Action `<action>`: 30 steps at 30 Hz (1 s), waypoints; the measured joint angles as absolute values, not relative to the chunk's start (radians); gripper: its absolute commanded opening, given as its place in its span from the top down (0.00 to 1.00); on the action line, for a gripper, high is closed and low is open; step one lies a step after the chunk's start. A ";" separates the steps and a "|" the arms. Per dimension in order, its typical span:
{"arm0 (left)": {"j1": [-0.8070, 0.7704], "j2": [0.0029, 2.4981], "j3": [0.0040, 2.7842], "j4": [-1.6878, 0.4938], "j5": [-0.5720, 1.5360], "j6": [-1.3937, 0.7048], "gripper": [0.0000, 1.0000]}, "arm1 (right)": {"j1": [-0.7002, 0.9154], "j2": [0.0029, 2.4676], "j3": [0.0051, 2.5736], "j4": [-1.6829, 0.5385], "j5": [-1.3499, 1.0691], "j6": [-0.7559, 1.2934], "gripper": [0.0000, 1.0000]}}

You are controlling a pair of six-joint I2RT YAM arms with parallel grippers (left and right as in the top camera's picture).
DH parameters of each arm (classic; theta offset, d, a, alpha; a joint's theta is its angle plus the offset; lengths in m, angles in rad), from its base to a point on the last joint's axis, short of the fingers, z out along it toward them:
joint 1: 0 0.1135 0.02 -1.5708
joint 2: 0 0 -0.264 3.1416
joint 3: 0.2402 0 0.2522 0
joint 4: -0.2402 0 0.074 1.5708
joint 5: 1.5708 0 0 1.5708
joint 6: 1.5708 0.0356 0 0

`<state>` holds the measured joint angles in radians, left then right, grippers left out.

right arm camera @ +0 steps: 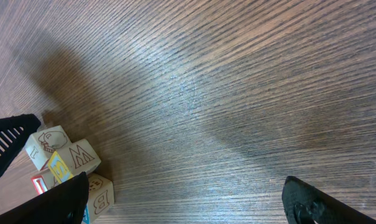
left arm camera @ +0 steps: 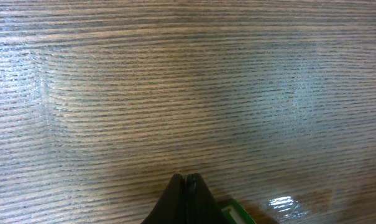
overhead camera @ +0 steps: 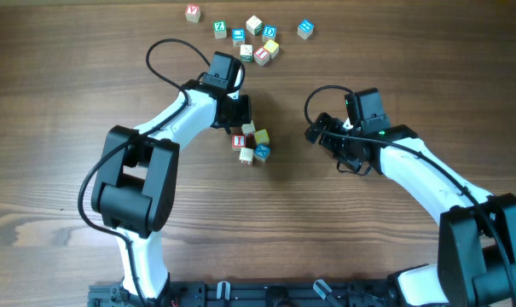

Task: Form a circle

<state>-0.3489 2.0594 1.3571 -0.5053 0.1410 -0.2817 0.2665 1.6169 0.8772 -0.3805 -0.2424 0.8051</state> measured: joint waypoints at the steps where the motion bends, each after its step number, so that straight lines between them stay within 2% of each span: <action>1: -0.349 2.059 1.357 -0.505 0.141 -0.282 0.96 | 0.266 1.617 0.877 -0.381 -0.242 0.805 0.00; 8: -0.337 2.059 1.357 -0.495 0.094 -0.290 0.96 | 0.266 1.617 0.877 -0.381 -0.242 0.805 0.00; 10: -0.304 2.059 1.357 -0.488 0.088 -0.319 0.85 | 0.266 1.617 0.877 -0.381 -0.242 0.805 0.00; 12: -0.235 2.059 1.357 -0.490 0.080 -0.355 0.69 | 0.266 1.617 0.877 -0.381 -0.242 0.805 0.00; 13: -0.202 2.059 1.358 -0.494 0.076 -0.369 0.51 | 0.266 1.617 0.877 -0.381 -0.243 0.805 0.00; 14: -0.163 2.059 1.359 -0.510 0.073 -0.376 0.01 | 0.266 1.617 0.877 -0.381 -0.242 0.805 0.00; 22: -0.005 2.051 1.379 -0.581 0.062 -0.392 0.00 | 0.266 1.617 0.877 -0.381 -0.242 0.805 0.00; 30: 0.009 2.051 1.380 -0.580 0.057 -0.392 0.00 | 0.266 1.617 0.877 -0.381 -0.242 0.805 0.00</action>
<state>0.0086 2.0514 1.3796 -0.5804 0.0574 -0.3916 0.2665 1.6169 0.8772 -0.3805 -0.2424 0.8051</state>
